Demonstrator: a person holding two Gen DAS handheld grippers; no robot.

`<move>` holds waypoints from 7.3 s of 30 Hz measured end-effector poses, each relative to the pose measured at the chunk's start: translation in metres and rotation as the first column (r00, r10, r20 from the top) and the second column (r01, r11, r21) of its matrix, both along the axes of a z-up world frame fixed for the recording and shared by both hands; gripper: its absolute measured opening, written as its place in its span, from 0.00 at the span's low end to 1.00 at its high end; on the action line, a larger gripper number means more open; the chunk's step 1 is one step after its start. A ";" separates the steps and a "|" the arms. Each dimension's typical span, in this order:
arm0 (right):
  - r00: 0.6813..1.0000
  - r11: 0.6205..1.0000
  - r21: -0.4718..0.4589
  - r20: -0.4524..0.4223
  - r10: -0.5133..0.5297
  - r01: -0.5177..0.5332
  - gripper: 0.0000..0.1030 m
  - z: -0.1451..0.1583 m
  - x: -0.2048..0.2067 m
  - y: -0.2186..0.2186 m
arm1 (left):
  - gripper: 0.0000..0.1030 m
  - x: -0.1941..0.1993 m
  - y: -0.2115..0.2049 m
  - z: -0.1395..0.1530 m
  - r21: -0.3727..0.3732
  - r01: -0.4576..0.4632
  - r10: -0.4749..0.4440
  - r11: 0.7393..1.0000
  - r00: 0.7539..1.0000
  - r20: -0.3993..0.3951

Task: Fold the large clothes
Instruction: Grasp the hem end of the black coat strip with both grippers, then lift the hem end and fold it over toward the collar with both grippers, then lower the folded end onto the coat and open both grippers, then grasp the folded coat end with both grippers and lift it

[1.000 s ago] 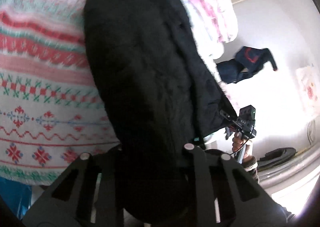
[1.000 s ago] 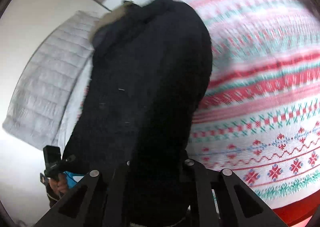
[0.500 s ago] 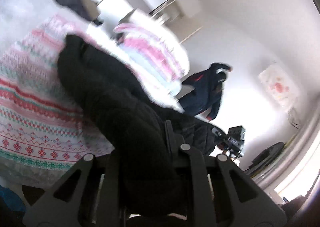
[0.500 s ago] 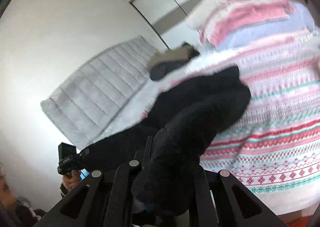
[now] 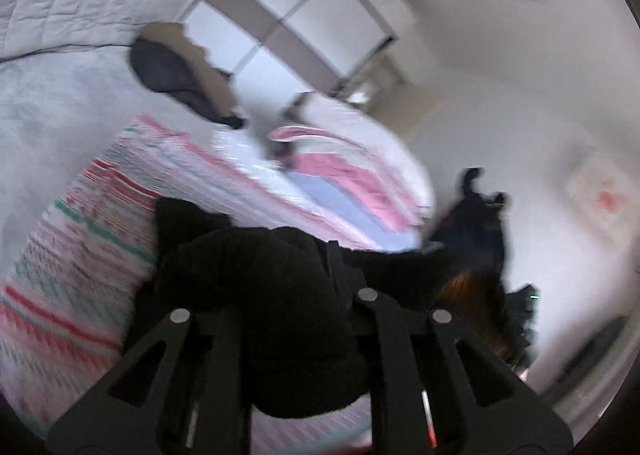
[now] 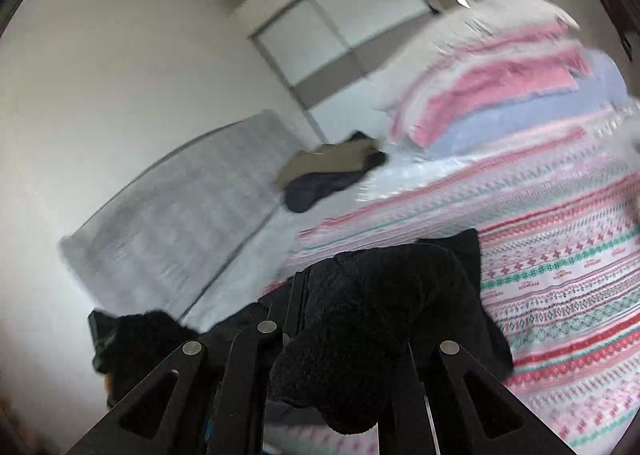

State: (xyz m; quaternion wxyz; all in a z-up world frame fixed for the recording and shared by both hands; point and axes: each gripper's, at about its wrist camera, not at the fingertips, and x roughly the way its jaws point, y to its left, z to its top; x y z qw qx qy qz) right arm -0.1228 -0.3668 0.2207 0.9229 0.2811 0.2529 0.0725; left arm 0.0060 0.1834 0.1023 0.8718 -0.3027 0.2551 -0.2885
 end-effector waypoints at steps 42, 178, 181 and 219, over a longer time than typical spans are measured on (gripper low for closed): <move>0.950 0.999 -0.019 -0.307 -0.050 0.047 0.78 -0.143 0.264 -0.123 | 0.90 0.132 0.001 -0.065 0.175 -0.122 0.147 0.977 0.979 -0.138; 0.975 0.821 -0.537 -0.200 0.100 -0.194 0.79 -0.157 0.198 0.156 | 0.91 0.044 -0.013 -0.159 -0.047 -0.154 0.099 0.987 0.809 -0.579; 0.976 0.820 -0.541 -0.198 0.095 -0.189 0.79 -0.157 0.198 0.154 | 0.91 0.037 -0.038 -0.169 -0.092 -0.174 0.092 0.980 0.818 -0.568; 0.951 0.905 -0.299 -0.152 0.268 -0.302 0.30 -0.143 0.223 0.260 | 0.34 0.059 -0.002 -0.075 -0.024 -0.377 0.375 0.926 0.925 -0.065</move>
